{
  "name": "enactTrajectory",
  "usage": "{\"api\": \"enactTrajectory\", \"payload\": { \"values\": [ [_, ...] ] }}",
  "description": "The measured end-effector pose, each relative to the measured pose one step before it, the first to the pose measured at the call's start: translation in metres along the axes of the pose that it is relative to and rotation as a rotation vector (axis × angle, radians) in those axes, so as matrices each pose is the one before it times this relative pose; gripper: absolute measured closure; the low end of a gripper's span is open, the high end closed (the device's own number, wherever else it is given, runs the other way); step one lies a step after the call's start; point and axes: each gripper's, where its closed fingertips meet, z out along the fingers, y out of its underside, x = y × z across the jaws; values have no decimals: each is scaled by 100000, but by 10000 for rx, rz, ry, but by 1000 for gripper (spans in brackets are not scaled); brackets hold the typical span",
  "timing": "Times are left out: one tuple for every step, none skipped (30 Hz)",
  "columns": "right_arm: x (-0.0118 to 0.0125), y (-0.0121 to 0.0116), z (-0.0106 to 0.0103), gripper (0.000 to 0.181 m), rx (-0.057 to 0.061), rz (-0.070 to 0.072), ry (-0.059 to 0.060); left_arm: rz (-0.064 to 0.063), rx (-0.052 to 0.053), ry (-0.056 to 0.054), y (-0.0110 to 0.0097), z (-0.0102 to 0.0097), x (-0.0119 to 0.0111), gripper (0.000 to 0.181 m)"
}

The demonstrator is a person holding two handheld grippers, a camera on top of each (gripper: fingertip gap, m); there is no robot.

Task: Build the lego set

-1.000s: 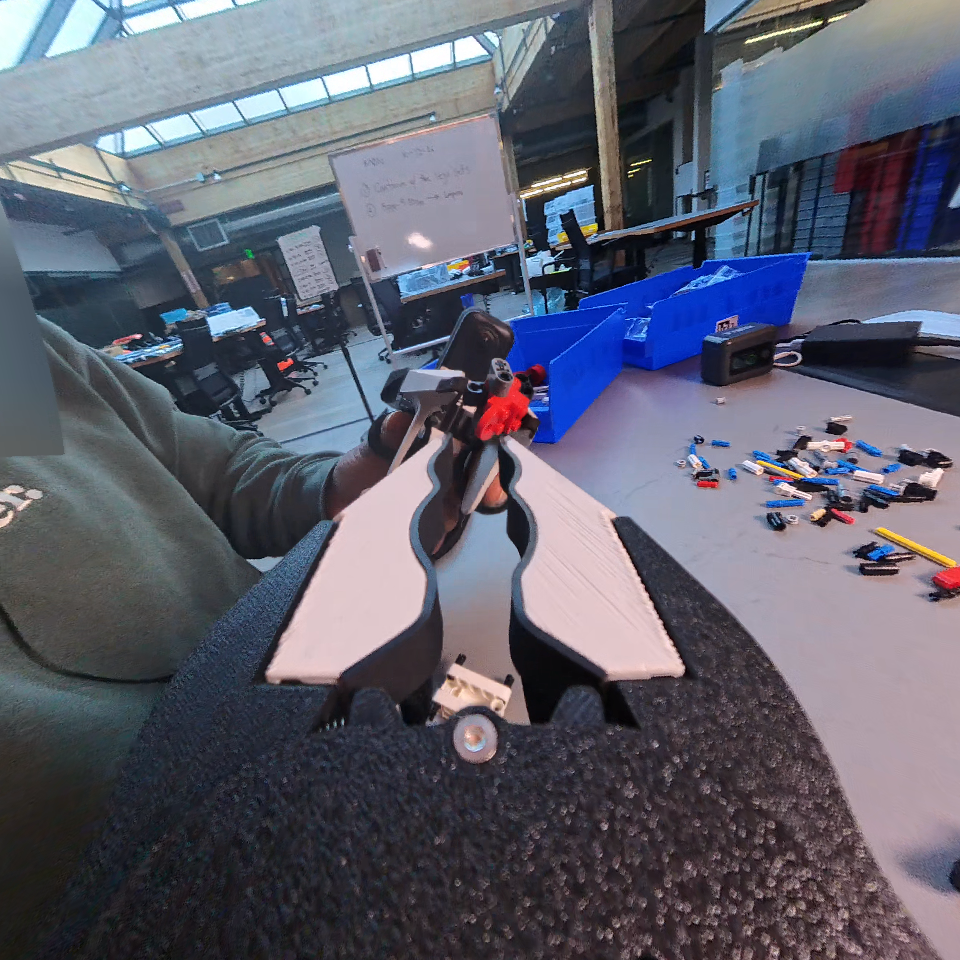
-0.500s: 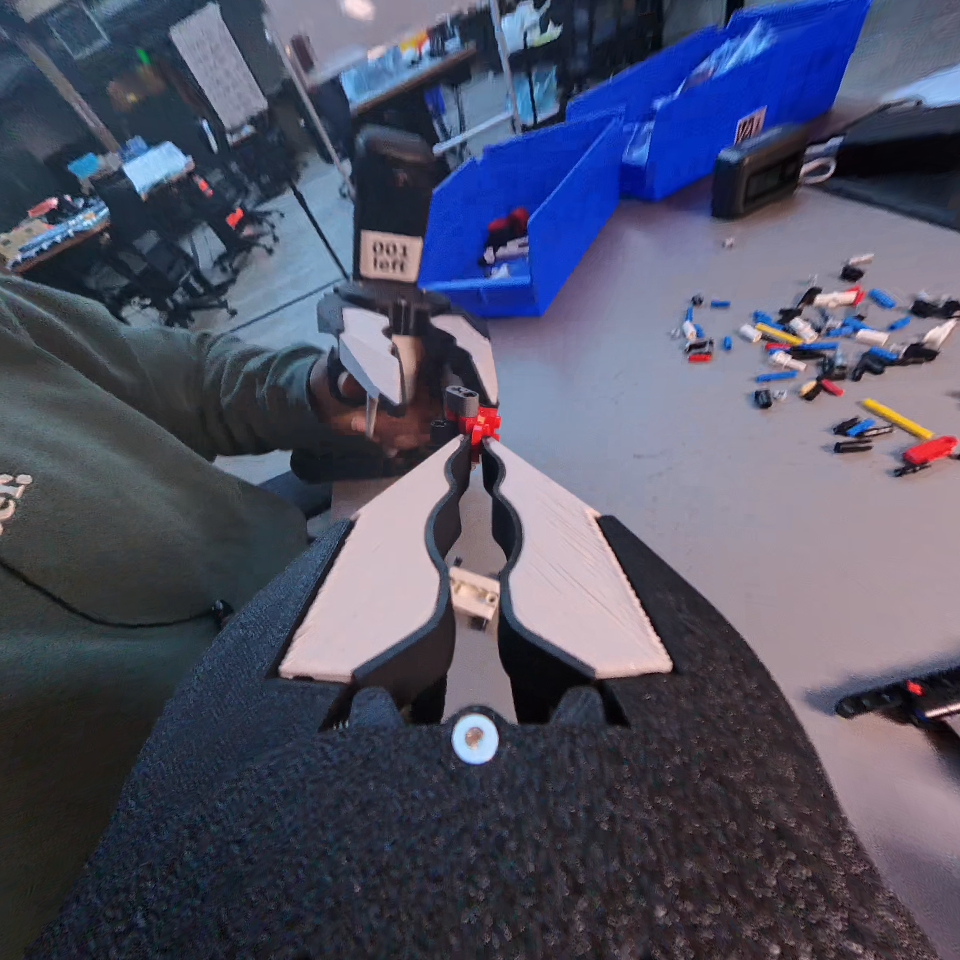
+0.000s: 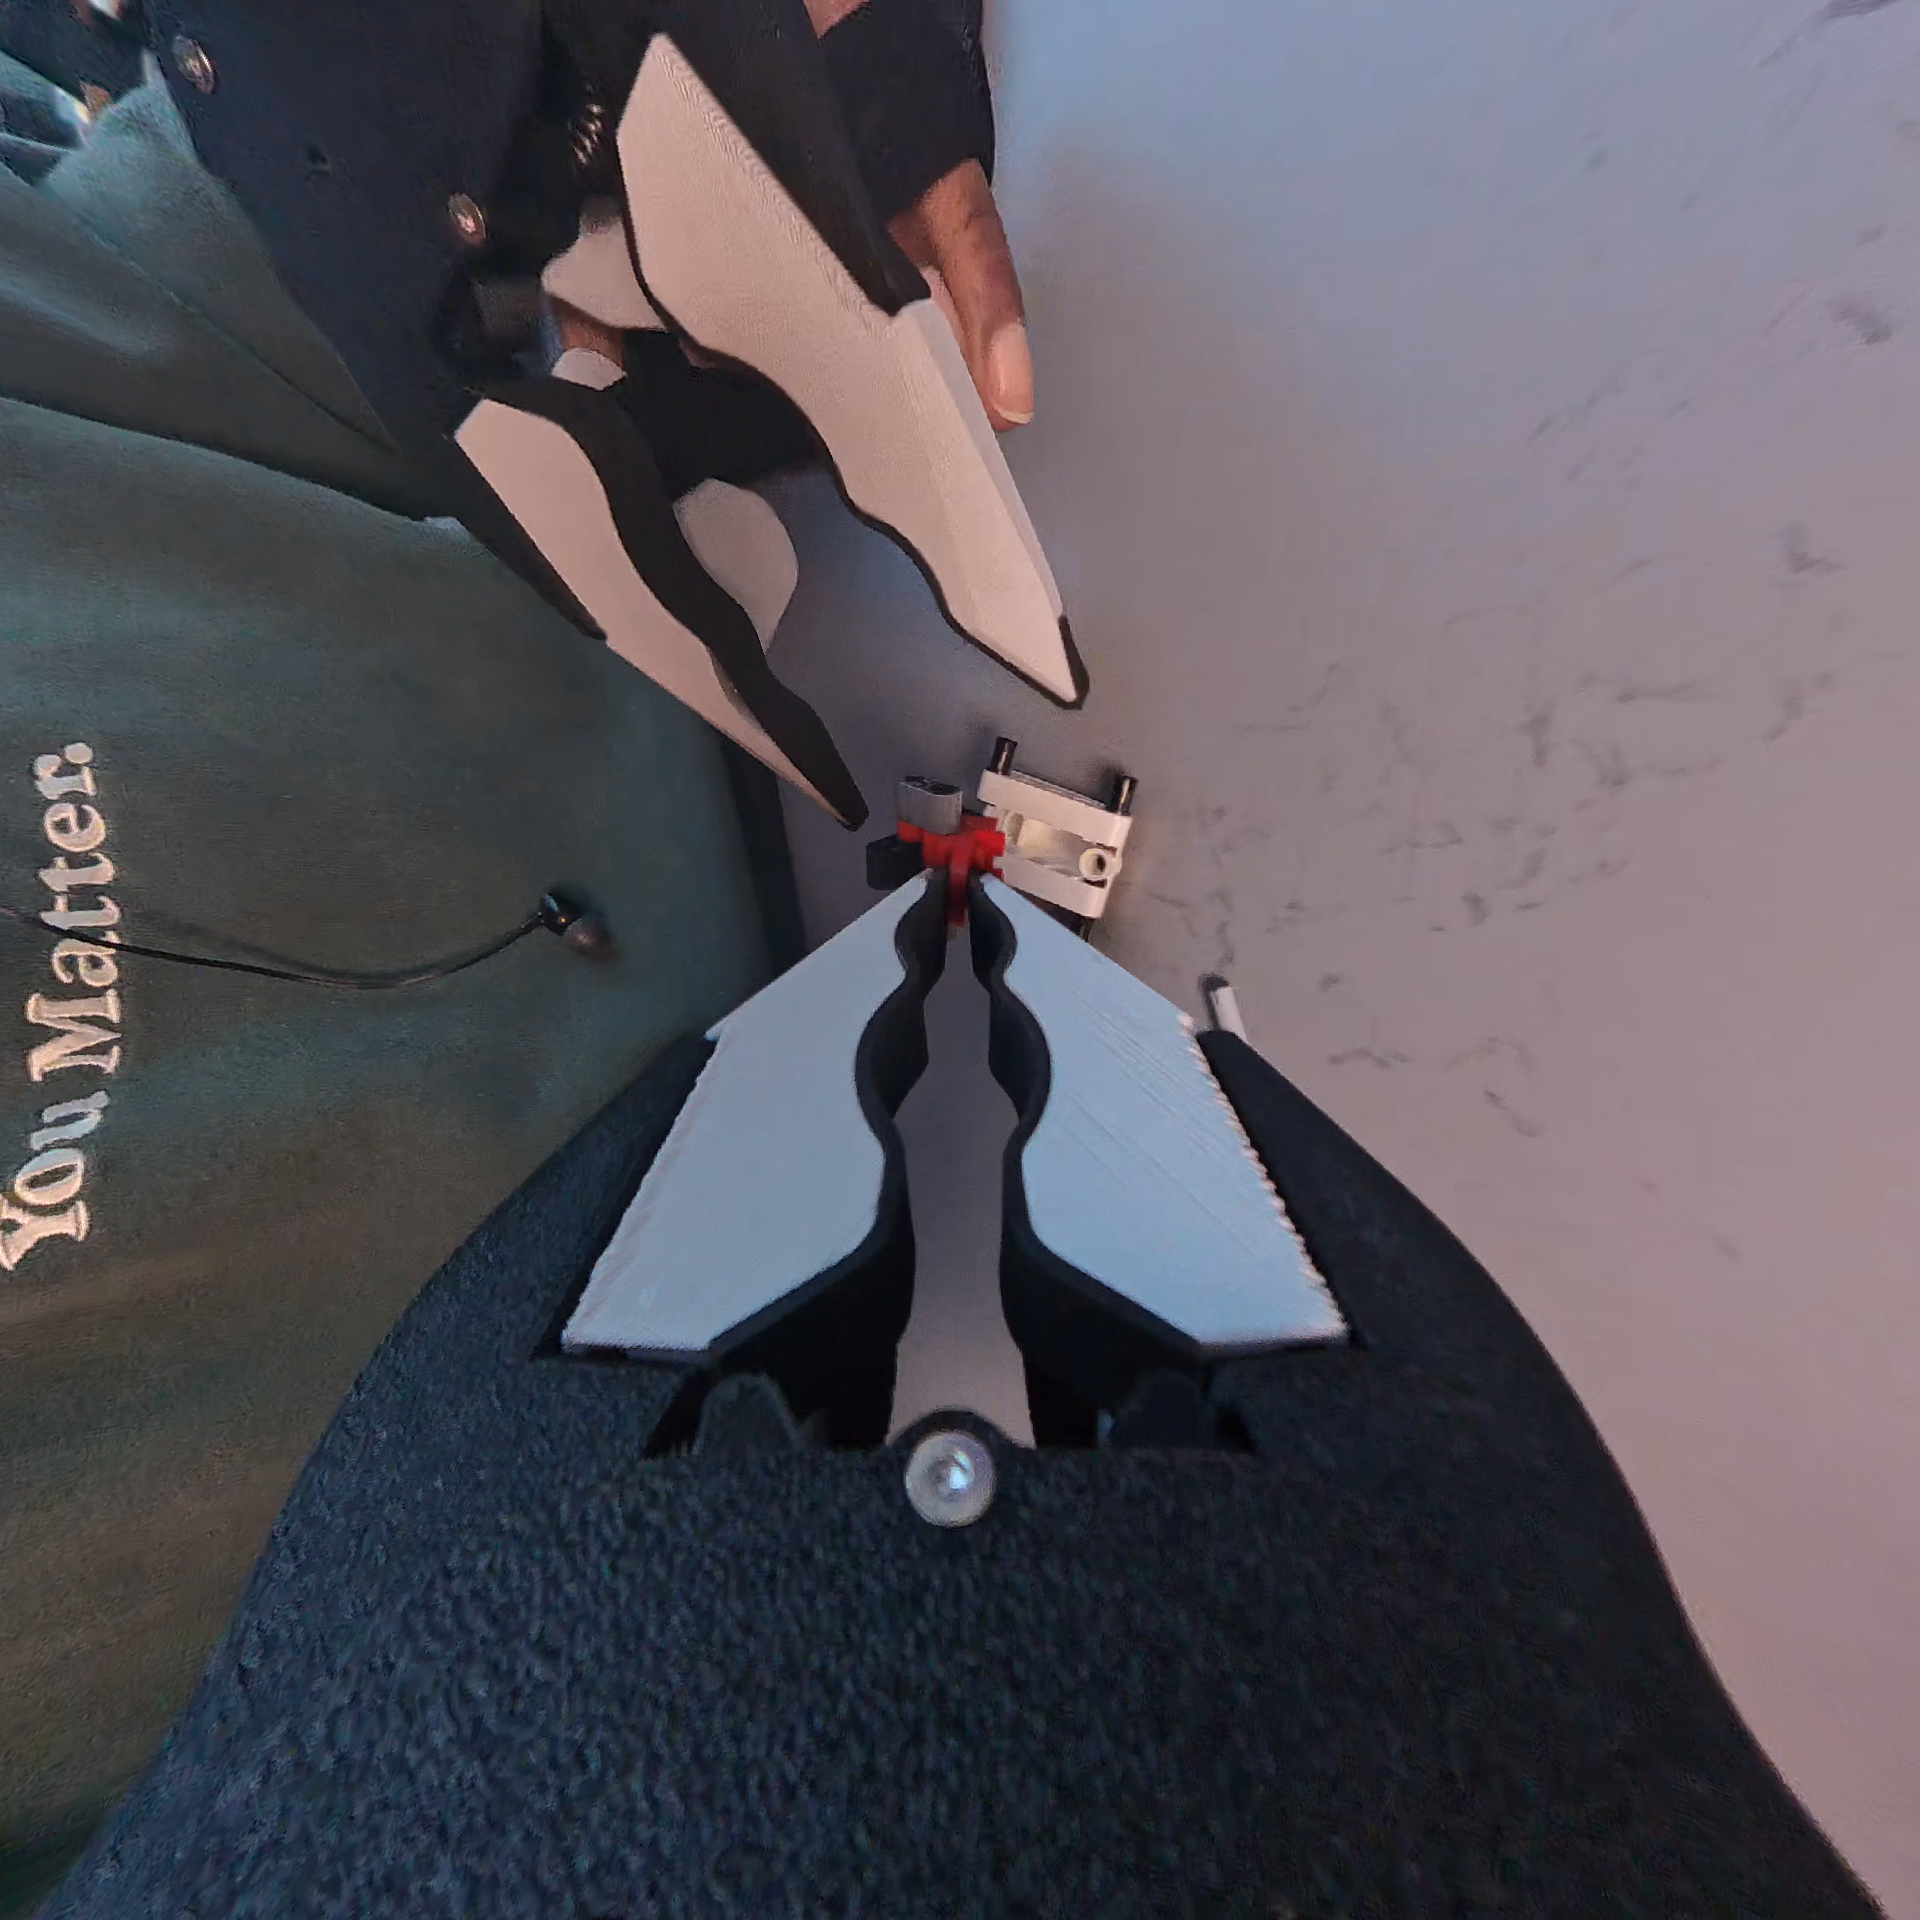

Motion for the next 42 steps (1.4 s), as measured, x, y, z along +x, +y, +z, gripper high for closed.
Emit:
{"api": "enactTrajectory", "payload": {
  "values": [
    [224,9,86,178,-112,64,8,157,-206,47,401,366,95,122],
    [310,5,84,178,-96,61,49,83,-162,38,292,327,-3,122],
    [276,-18,96,178,-79,66,18,9,-160,19,232,276,-98,123],
    [243,-6,95,178,-79,76,15,-30,-187,44,231,239,-81,124],
    [219,15,94,178,-72,49,21,-51,-197,76,232,217,-44,124],
    [178,71,103,178,-90,58,20,-44,-155,11,175,183,-133,126],
    [128,130,85,178,-106,52,7,-27,-107,-27,117,168,-155,127],
    [-39,110,50,179,-87,78,-78,-9,-45,55,47,122,6,128],
    [15,45,10,178,-51,40,-5,10,10,113,-31,91,149,130],
    [39,80,-25,178,-85,22,33,29,28,59,-63,63,98,131],
    [165,38,-45,179,-73,8,123,45,12,-1,-39,53,17,132],
    [129,63,-7,179,-89,20,97,48,-13,-5,9,50,7,133],
    [35,71,22,179,-95,62,23,41,-25,-5,22,58,10,134],
    [57,46,76,179,-89,42,40,45,-36,-28,39,75,-27,135],
    [-58,85,104,178,-131,37,-7,60,-43,-61,45,74,-75,136],
    [-45,15,85,179,-124,61,29,68,-31,-44,25,60,-42,137],
    [-50,-72,43,179,-101,1,59,55,-15,5,-6,51,31,138],
    [-7,-88,18,179,-103,-43,113,41,-8,1,-10,51,42,138],
    [30,-82,3,179,-99,-41,133,35,3,-17,-24,29,16,138],
    [48,-79,18,178,-75,-36,135,36,15,-19,-27,11,12,138],
    [65,-52,41,178,-64,-28,120,37,13,-28,-12,13,6,138],
    [15,-34,58,178,-35,-29,70,29,7,-29,-4,8,10,138],
    [91,-36,43,177,-2,-40,96,18,2,-22,-6,8,-8,138],
    [94,-30,10,175,19,-75,82,19,0,-16,-8,-1,15,138],
    [-5,21,-6,172,10,-80,17,24,-3,-22,-3,10,9,138],
    [74,-5,-63,170,48,-58,66,19,1,-22,1,3,-2,138],
    [-18,-55,-118,168,101,-87,14,11,2,-19,5,-2,1,138],
    [-34,-45,-183,166,109,-68,16,5,3,-16,7,-6,2,138],
    [33,-74,-215,164,143,-54,52,5,3,-12,-2,3,8,138],
    [-50,-63,-249,162,157,-68,4,-3,1,-10,4,-4,-5,138],
    [-83,-152,-332,160,228,-107,-6,-12,-2,-6,2,-14,8,138],
    [-157,-269,-442,158,333,-199,-9,-10,4,14,-6,-9,33,138],
    [-86,-322,-528,157,398,-306,88,-9,31,28,-45,-44,62,136],
    [14,-377,-594,156,495,-428,237,-19,61,43,-86,-94,71,134],
    [-77,-236,-556,155,469,-551,262,-41,95,70,-109,-143,70,132],
    [-130,51,-467,154,357,-617,291,-50,136,91,-150,-166,72,130],
    [-56,304,-350,153,260,-631,376,-47,134,87,-126,-172,16,129],
    [48,550,-236,153,162,-580,429,-21,71,78,-49,-126,-34,127],
    [92,801,-87,153,66,-492,434,22,-10,8,47,-81,-166,126],
    [102,915,18,152,34,-393,418,57,-61,-7,91,-46,-215,124],
    [15,940,113,152,34,-272,324,55,-40,73,24,-10,-127,123],
    [-11,936,184,151,22,-162,267,5,-8,162,-43,37,-32,122]
  ]
}}
